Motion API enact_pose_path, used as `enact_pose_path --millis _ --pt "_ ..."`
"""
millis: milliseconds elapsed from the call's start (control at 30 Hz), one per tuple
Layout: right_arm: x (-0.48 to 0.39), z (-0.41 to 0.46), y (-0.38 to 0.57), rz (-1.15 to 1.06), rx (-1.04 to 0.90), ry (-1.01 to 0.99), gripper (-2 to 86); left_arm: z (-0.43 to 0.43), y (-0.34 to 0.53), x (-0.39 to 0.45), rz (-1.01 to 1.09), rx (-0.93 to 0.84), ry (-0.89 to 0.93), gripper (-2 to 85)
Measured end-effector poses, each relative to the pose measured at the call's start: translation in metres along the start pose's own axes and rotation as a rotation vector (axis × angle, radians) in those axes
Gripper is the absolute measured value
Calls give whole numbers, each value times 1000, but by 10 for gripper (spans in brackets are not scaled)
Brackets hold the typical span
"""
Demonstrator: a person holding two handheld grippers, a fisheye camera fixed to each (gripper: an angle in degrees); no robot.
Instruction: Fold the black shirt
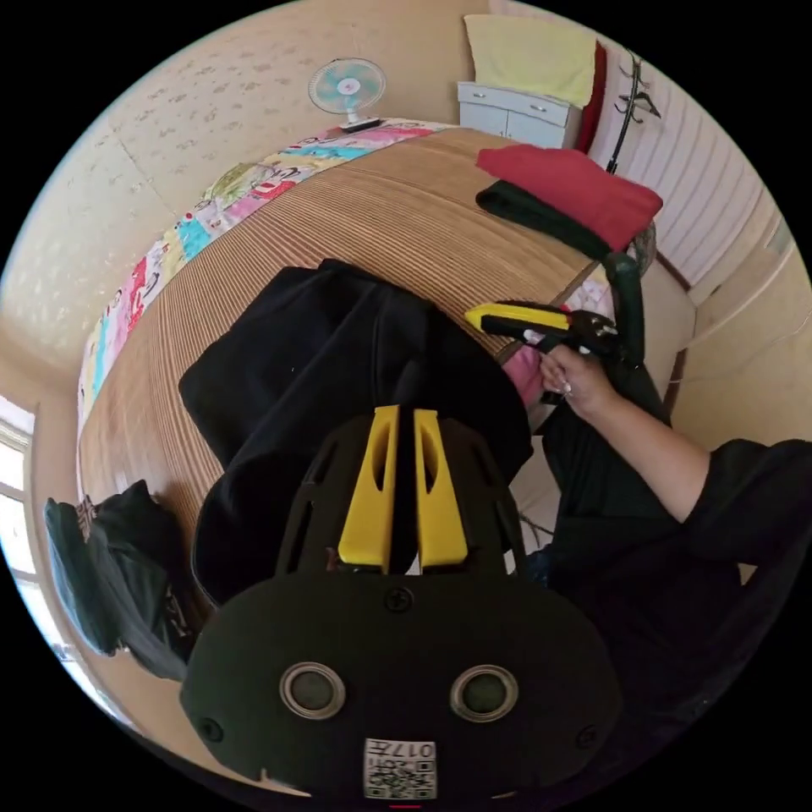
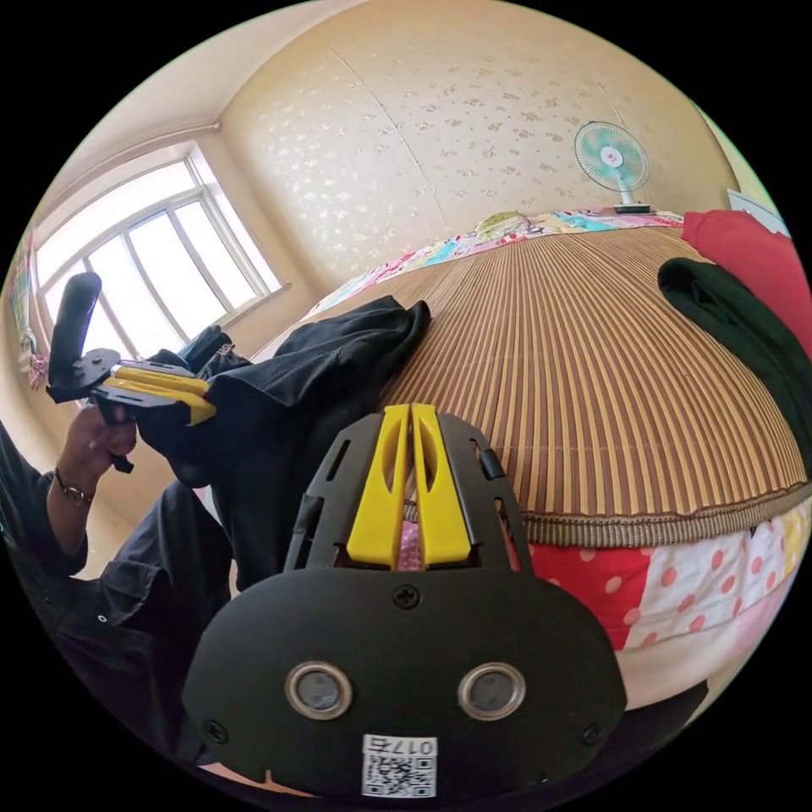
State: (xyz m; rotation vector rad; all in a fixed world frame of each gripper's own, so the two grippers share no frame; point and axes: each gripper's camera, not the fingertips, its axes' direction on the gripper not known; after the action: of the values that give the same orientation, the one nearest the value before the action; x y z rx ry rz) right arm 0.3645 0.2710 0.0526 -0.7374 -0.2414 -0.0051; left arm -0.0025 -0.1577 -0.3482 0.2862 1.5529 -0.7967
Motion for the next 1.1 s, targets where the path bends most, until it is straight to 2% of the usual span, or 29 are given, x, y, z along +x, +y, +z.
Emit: enact_pose_path --millis 100,167,367,567,667,733,833,933,1033,1100 --pt "-21 8 0 -42 -36 -30 68 -56 18 -41 -102 182 225 35" --pt "-40 10 -2 -81 -38 -63 98 -85 26 -54 -122 239 255 34" --pt "-127 4 -18 -276 39 -24 143 -163 45 -60 -87 328 221 34" --pt "-194 69 -63 -502 -38 57 164 -202 66 -78 -108 374 262 33" --pt "-226 102 -92 -632 -78 1 175 -215 80 -92 -127 392 300 33" --pt "-251 121 -107 -728 -131 -47 172 -222 89 -102 -154 397 298 33" --pt "-295 152 -123 -860 -245 -126 104 -239 109 -125 -209 432 295 34" --pt "-329 159 -143 -771 -203 -179 51 -254 134 -161 -305 481 295 36" --pt "-356 135 -160 -620 -46 -250 44 -259 162 -197 -427 505 274 42" --pt "-388 111 -169 -535 78 -222 41 -258 181 -210 -467 538 299 52"
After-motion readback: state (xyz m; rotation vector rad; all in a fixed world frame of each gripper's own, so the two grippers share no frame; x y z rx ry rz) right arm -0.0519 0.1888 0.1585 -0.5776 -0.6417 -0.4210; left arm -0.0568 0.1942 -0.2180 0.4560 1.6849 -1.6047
